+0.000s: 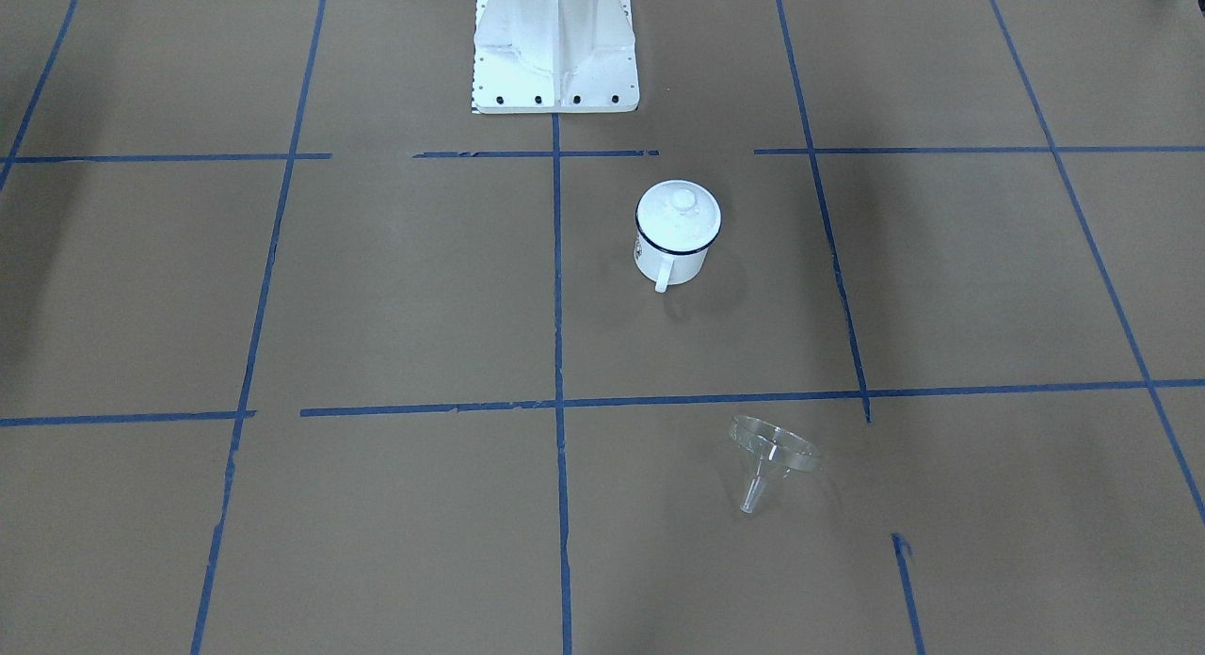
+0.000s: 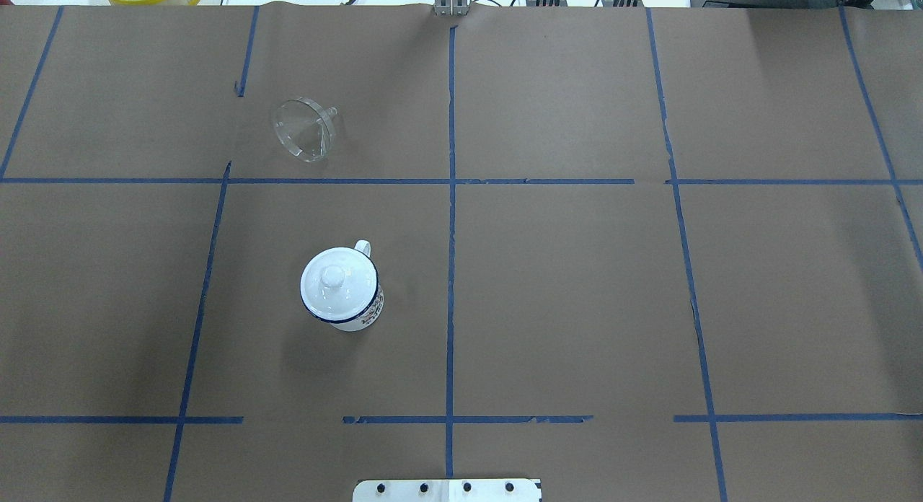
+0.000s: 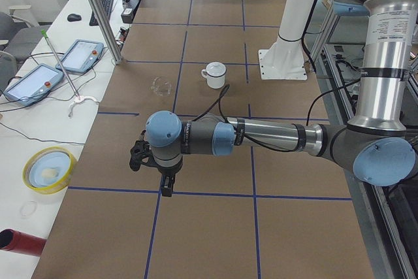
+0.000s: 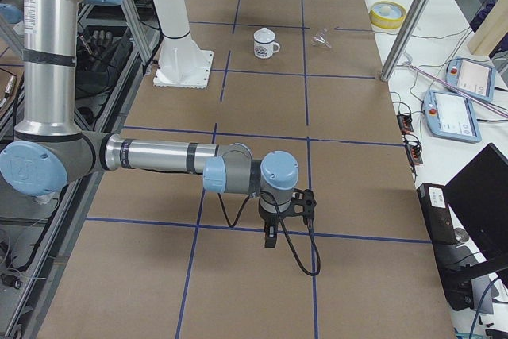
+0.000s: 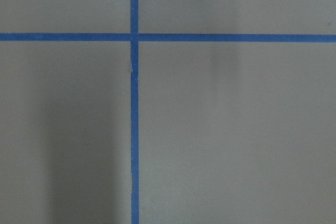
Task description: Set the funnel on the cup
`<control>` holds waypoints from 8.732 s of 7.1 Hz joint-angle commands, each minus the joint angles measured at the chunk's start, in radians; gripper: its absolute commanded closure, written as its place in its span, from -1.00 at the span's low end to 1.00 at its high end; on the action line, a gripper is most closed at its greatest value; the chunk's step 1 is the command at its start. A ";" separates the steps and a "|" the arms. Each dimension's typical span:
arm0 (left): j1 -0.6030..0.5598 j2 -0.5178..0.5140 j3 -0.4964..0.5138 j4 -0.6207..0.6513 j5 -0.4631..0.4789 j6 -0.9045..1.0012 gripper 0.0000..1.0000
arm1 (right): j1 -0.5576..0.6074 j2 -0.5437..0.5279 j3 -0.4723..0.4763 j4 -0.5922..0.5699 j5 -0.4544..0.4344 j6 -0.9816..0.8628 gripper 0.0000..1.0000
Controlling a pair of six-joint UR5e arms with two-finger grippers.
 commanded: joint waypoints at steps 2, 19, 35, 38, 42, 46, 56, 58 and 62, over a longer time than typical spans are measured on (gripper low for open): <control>0.000 0.006 -0.009 0.002 0.005 0.008 -1.00 | 0.000 0.000 -0.001 0.000 0.000 0.000 -1.00; 0.990 -0.515 -0.313 0.158 0.390 -1.889 -1.00 | 0.000 0.000 -0.001 0.000 0.000 0.000 -1.00; 1.147 -0.556 -0.308 0.201 0.548 -1.976 -0.29 | 0.000 0.000 0.000 0.000 0.000 0.000 -1.00; 1.149 -0.556 -0.306 0.200 0.547 -1.976 -0.15 | 0.000 0.000 0.000 0.000 0.000 0.000 -1.00; 1.103 -0.570 -0.366 0.212 0.547 -1.976 1.00 | 0.000 0.000 0.000 0.000 0.000 0.000 -1.00; 1.003 -0.378 -0.530 0.211 0.542 -1.882 1.00 | 0.000 0.000 -0.001 0.000 0.000 0.000 -1.00; 1.155 -0.138 -0.340 -0.175 0.499 -1.924 -0.39 | 0.000 0.000 -0.001 0.000 0.000 0.000 -1.00; 1.146 -0.136 -0.354 -0.175 0.499 -1.922 -0.94 | 0.000 0.000 -0.001 0.000 0.000 0.000 -1.00; 0.935 -0.150 -0.311 -0.304 0.502 -1.927 -0.97 | 0.000 0.000 -0.001 0.000 0.000 0.000 -1.00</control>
